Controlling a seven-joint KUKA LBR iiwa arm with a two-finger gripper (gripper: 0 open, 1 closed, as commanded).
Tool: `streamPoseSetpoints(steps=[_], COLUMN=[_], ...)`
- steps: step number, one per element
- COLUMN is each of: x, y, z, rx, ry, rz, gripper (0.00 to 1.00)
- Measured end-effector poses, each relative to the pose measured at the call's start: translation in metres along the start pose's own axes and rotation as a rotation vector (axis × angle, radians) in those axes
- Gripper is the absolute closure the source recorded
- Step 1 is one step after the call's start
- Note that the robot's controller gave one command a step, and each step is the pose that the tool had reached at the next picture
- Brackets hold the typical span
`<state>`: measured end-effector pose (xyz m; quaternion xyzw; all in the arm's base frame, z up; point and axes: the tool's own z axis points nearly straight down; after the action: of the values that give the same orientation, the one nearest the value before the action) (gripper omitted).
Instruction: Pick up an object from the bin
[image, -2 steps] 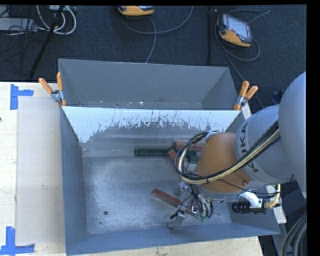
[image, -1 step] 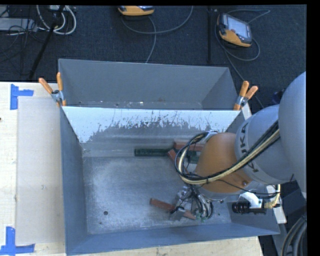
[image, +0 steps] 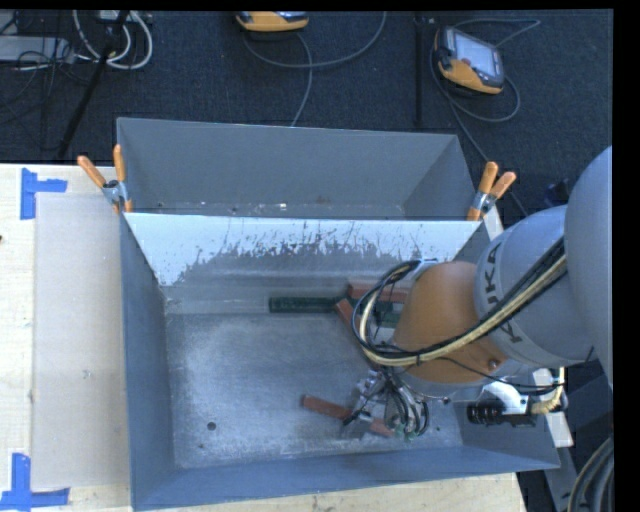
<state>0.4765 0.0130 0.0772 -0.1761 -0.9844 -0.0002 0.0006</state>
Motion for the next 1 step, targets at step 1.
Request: streamPoseSetpoints(steps=[1], x=[0.0002], y=[-0.0001], z=[-0.0009], rx=[0.000], ry=[0.000], rz=[-0.001], gripper=[1.00])
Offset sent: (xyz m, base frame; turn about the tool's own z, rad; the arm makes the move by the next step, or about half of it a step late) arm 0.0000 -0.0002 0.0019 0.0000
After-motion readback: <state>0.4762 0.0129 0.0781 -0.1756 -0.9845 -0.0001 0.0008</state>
